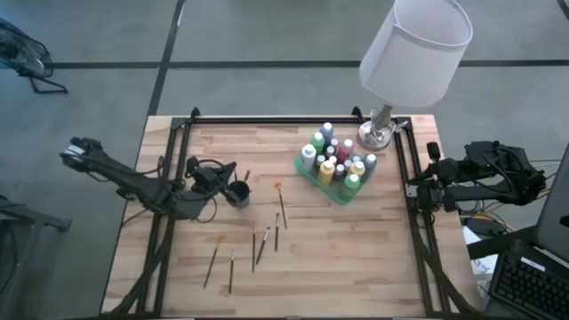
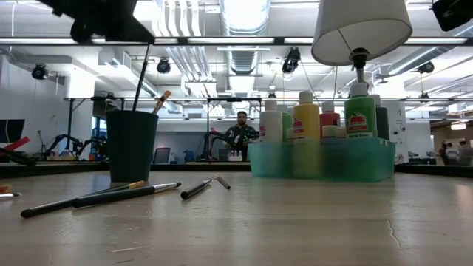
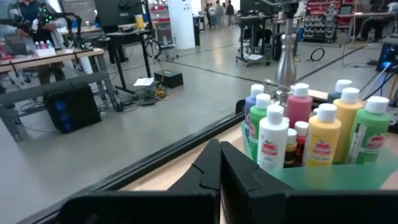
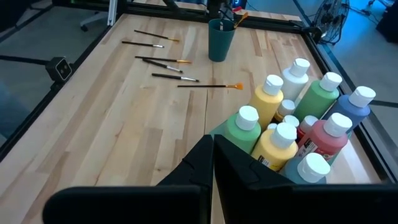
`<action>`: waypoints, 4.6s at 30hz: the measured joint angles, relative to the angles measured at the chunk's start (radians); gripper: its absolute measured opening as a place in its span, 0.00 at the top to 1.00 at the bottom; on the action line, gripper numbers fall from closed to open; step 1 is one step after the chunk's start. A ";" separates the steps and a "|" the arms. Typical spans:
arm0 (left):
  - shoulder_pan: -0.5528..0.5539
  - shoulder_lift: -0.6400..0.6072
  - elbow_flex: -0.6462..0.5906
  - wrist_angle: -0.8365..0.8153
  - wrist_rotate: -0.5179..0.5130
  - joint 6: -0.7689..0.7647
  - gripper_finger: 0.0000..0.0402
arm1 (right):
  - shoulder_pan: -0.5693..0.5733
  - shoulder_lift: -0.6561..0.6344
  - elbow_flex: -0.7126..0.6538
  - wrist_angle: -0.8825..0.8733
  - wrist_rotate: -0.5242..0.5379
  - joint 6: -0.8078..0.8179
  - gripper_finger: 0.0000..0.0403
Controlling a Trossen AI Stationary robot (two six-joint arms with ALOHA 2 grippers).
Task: Pick & Place Paint Supplies
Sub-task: Put the silver paint brush into the green cup, then put the orange paint brush into the green cup
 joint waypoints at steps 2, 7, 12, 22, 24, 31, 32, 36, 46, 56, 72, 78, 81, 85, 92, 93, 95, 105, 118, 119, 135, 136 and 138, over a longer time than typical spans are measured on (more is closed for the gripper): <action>0.008 0.000 -0.029 0.033 0.000 0.000 1.00 | 0.000 0.000 0.000 0.000 0.000 -0.002 0.98; 0.023 0.000 -0.109 0.138 0.001 -0.002 1.00 | 0.000 0.000 0.000 0.000 0.000 0.000 0.98; 0.032 0.000 -0.170 0.223 0.022 -0.003 1.00 | 0.000 0.000 0.000 0.000 0.000 0.000 0.98; 0.034 0.014 -0.195 0.238 0.083 0.021 1.00 | 0.000 0.000 0.000 0.000 0.000 -0.005 0.98; 0.034 0.023 -0.204 0.237 0.087 0.021 1.00 | 0.000 0.000 0.000 0.000 0.000 -0.001 0.98; 0.033 0.045 -0.243 0.237 0.108 -0.038 1.00 | 0.000 0.000 0.000 0.000 0.000 0.000 0.98; 0.033 0.046 -0.248 0.237 0.108 -0.050 1.00 | 0.000 0.000 0.000 0.000 0.000 0.000 0.98; 0.033 0.056 -0.257 0.237 0.109 -0.064 1.00 | 0.000 0.000 0.000 0.000 0.000 -0.004 0.98; 0.033 0.114 -0.257 0.236 0.162 -0.066 1.00 | 0.000 0.000 0.000 0.000 0.000 -0.004 0.98; 0.033 0.123 -0.254 0.246 0.183 -0.035 0.90 | 0.000 0.000 0.000 0.000 0.000 0.000 0.98; 0.031 0.037 -0.123 0.323 0.282 0.081 0.70 | 0.000 0.000 0.000 0.000 0.000 -0.004 0.98; 0.031 -0.001 0.082 0.067 0.385 0.120 0.71 | 0.000 0.000 0.000 0.000 0.000 -0.004 0.98; 0.031 0.007 0.241 -0.217 0.440 0.044 0.72 | 0.000 0.000 0.000 0.000 0.000 -0.001 0.98; 0.028 0.053 0.440 -0.578 0.556 -0.117 0.74 | 0.000 0.000 0.000 0.000 0.000 0.000 0.98; -0.016 0.167 0.664 -1.024 0.774 -0.529 0.74 | 0.000 0.000 0.000 0.000 0.000 0.000 0.98; -0.025 0.185 0.686 -1.067 0.811 -0.586 0.74 | 0.000 0.000 0.000 0.000 0.000 -0.001 0.98; -0.045 0.218 0.721 -1.127 0.877 -0.682 0.74 | 0.000 0.000 0.000 0.000 0.000 -0.005 0.98; -0.110 0.356 0.738 -1.292 1.098 -1.079 0.74 | 0.000 0.000 0.000 0.000 0.000 -0.001 0.98; -0.120 0.495 0.616 -1.293 1.233 -1.237 0.74 | 0.000 0.000 0.000 0.000 0.000 -0.001 0.98; -0.120 0.502 0.609 -1.293 1.235 -1.254 0.74 | 0.000 0.000 0.000 0.000 0.000 -0.004 0.98; -0.103 0.489 0.311 -0.955 1.334 -1.413 0.74 | 0.000 0.000 0.000 0.000 0.000 -0.001 0.98; -0.103 0.489 0.295 -0.937 1.335 -1.419 0.74 | 0.000 0.000 0.000 0.000 0.000 0.000 0.98; -0.103 0.489 0.269 -0.920 1.336 -1.426 0.75 | 0.000 0.000 0.000 0.000 0.000 -0.001 0.98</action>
